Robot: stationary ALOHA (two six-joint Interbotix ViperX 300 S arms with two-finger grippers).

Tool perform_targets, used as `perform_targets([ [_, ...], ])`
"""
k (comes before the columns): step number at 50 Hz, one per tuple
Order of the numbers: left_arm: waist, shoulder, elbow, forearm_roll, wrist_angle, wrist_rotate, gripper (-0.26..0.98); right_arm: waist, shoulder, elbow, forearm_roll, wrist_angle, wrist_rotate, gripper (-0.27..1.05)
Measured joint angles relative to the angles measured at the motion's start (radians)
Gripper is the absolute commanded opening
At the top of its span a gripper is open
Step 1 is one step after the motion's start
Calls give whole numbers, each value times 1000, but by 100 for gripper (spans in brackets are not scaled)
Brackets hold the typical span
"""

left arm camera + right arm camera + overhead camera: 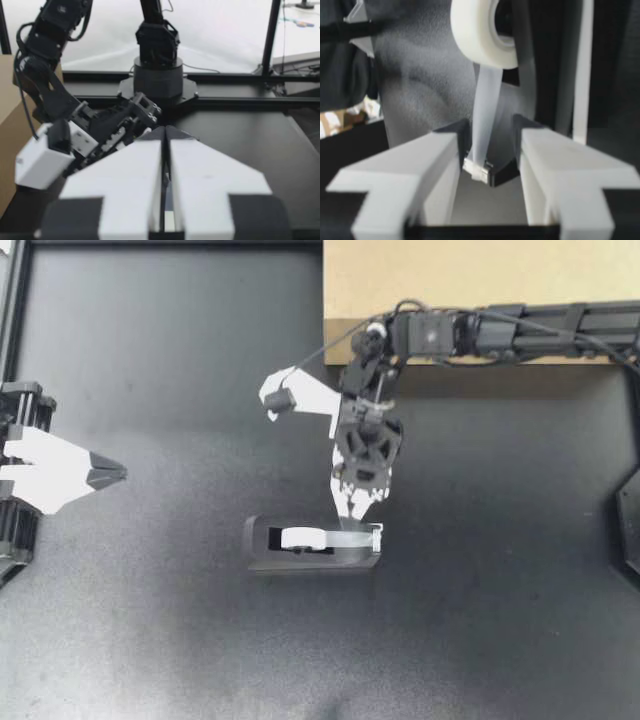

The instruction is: Cut a small piece of tape from the tape dispenser then place it on the cardboard box's edge.

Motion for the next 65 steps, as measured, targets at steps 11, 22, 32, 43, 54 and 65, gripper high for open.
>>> perform_targets([
  [11, 0, 2, 0, -2, 0, -2, -10, 15, 9, 0, 2, 3, 5, 44],
  [22, 0, 2, 2, -2, 0, -2, -10, 28, 11, 0, 3, 3, 6, 35],
  [32, 0, 2, 2, -2, 0, -2, -10, 28, 9, 0, -5, -6, 11, 18],
  [43, 0, 2, 5, -2, 0, -3, -10, 26, 9, 0, -15, -25, 15, 3],
  [54, 0, 2, 6, -2, 0, -5, -10, 26, 0, 0, -15, -25, 31, -6],
  [65, 0, 2, 6, -2, 0, -3, -10, 28, -51, 2, -9, -25, 55, -6],
])
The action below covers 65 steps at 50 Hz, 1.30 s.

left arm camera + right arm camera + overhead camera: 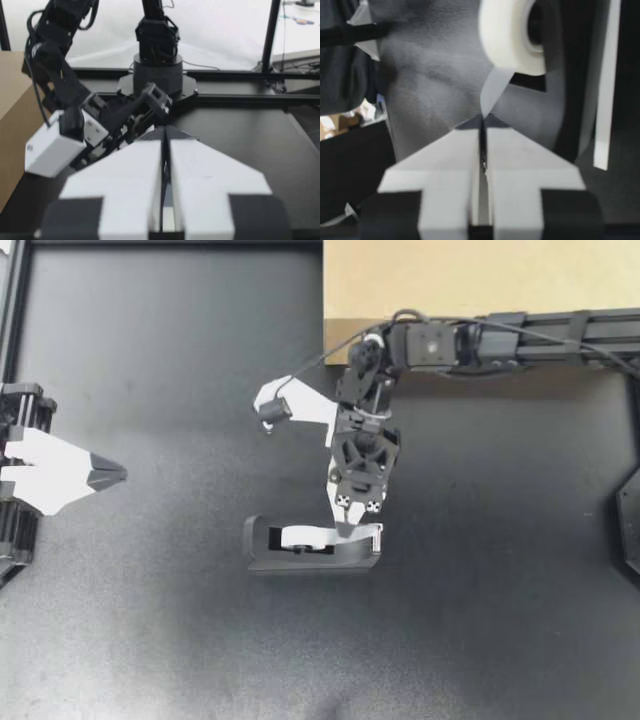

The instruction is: Cut a small piece of tape from the tape dispenser then place it on the cardboard box's edge.

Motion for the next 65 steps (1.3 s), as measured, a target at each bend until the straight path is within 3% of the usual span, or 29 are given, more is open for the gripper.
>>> perform_targets([
  [31, 0, 9, 0, 0, 0, 0, -10, -9, -129, 192, -6, -32, 3, -6],
  [65, 0, 9, 0, 0, 0, -2, -10, -12, -152, 299, -28, -163, -9, -6],
])
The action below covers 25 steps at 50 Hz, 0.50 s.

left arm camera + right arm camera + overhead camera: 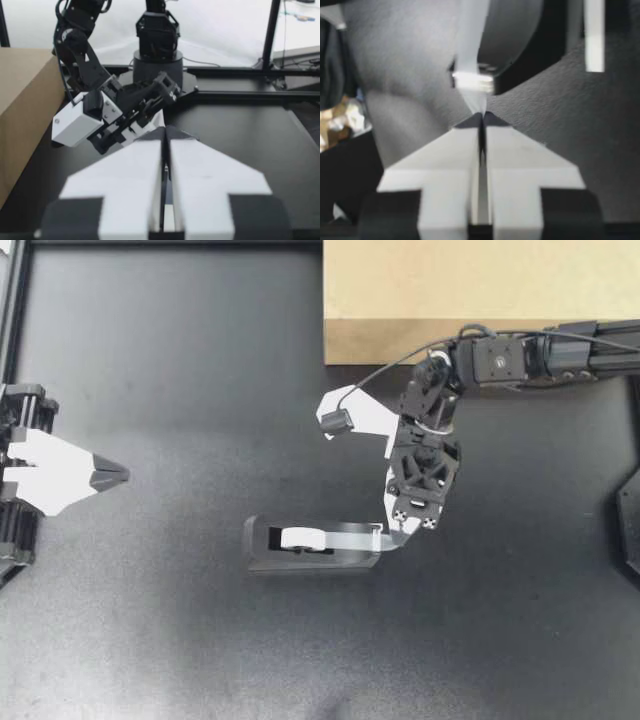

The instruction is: Cut a small piece of tape from the tape dispenser then place it on the cardboard box's edge.

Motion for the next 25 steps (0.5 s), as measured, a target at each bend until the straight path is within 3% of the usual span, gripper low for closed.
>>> perform_targets([
  [14, 0, 25, 0, -15, 0, -2, -7, -6, 20, 46, -14, -109, -2, -6],
  [25, 0, 98, -9, -57, -11, -2, 9, -6, -92, 64, -63, -137, 18, -6],
])
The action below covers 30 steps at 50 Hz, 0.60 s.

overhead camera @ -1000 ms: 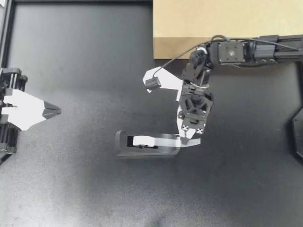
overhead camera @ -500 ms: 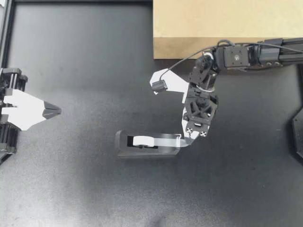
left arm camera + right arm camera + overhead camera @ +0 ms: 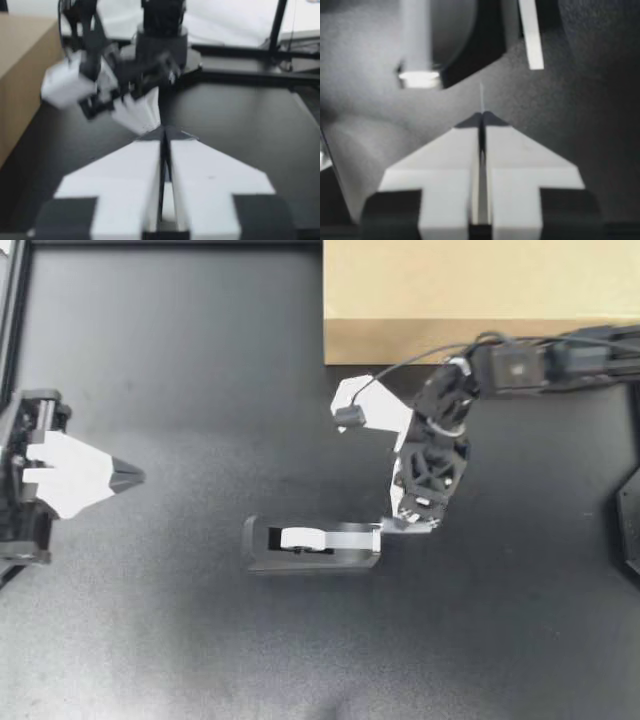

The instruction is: Cut a small piece of tape from the tape dispenser then place it on the cardboard box's edge.

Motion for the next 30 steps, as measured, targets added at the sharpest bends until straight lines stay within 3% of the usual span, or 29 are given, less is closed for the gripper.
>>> perform_targets([
  [12, 0, 137, -51, -38, -54, 0, 35, 0, -219, 3, -87, -92, 51, -9],
  [30, 0, 397, -184, -67, -169, -3, 38, 69, -322, -35, -219, -161, 158, -10],
])
